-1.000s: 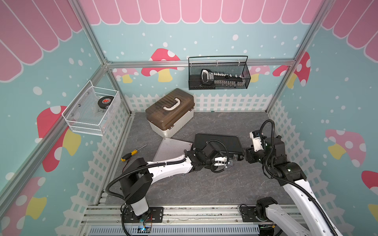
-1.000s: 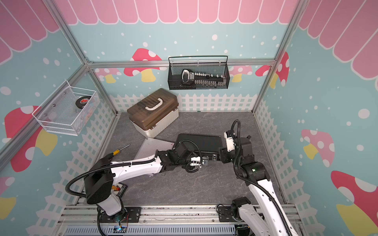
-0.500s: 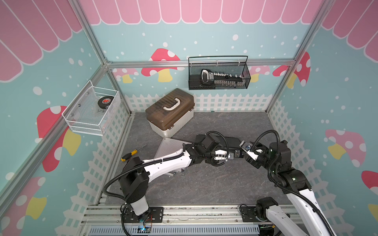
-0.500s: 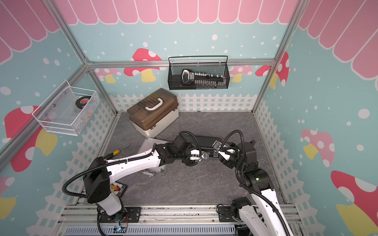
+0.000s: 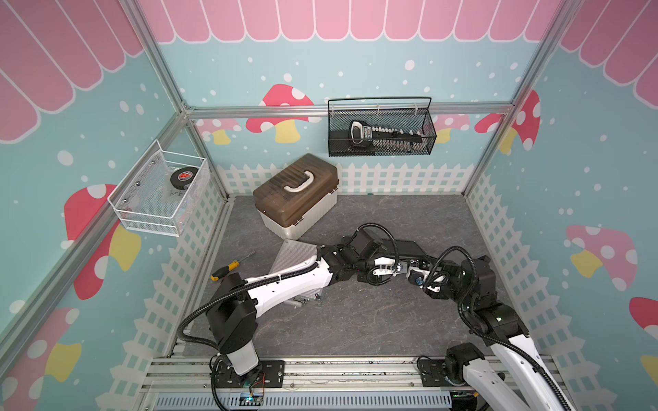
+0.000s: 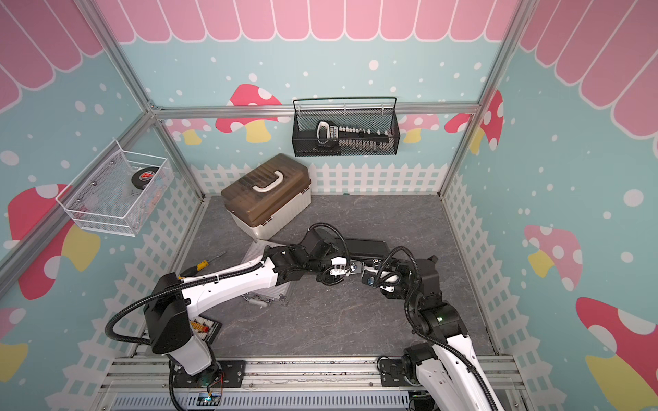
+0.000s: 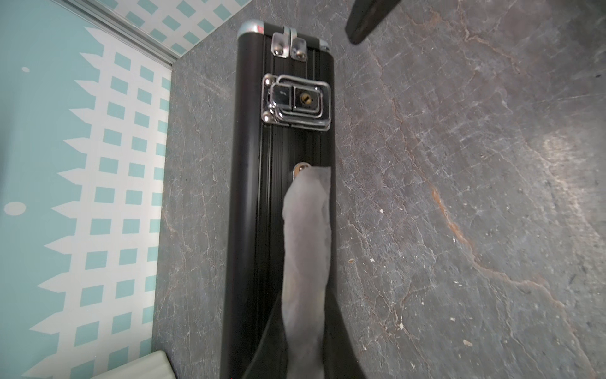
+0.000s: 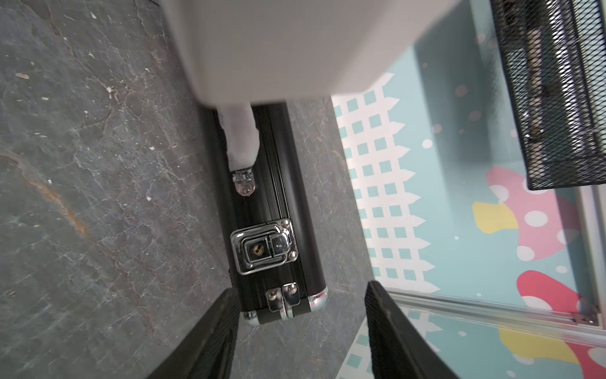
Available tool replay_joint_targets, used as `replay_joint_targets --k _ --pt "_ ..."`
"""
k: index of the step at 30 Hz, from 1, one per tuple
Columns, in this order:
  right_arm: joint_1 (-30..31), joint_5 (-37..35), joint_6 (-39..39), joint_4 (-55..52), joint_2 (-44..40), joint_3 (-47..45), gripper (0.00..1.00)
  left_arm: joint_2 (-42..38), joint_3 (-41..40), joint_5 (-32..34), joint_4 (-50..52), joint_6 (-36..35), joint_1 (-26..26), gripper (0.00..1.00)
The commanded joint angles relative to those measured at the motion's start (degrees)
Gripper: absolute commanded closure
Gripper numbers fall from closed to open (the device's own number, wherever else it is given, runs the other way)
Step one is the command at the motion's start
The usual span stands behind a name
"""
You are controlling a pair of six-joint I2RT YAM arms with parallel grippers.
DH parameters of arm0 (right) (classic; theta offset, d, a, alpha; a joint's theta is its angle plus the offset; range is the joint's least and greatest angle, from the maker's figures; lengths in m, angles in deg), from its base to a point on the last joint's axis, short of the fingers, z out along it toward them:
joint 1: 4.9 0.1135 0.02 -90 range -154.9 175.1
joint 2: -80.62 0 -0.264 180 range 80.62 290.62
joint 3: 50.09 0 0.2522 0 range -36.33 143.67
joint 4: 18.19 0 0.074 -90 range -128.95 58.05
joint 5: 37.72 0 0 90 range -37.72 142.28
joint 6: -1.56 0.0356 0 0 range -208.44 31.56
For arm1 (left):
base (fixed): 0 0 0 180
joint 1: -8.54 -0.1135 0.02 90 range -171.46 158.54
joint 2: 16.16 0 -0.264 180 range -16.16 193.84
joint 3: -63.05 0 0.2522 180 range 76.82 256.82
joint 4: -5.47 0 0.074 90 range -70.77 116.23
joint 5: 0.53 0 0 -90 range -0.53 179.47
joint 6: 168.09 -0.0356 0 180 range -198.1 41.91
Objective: Open the poker set cases
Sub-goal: Pick up the poker set case from the center of the board.
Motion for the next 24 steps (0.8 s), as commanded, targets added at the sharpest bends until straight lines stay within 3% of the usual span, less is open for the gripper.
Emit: replay_joint_targets --k 1,13,24 --pt "0.37 2.64 -3.30 2.78 -0.61 -0.87 0.40 -4.97 4.40 -4.00 -3.63 3.34 -0.12 1.00" --pt "0.39 1.11 -5.06 7.23 -1.68 -4.39 0.41 -3.94 4.78 -5.60 -2.70 4.20 -0.21 1.00" --pt "0.46 -0.71 -4.51 12.72 -4.25 -6.33 0.42 -0.32 13.28 -5.84 10.40 0.80 0.11 1.00"
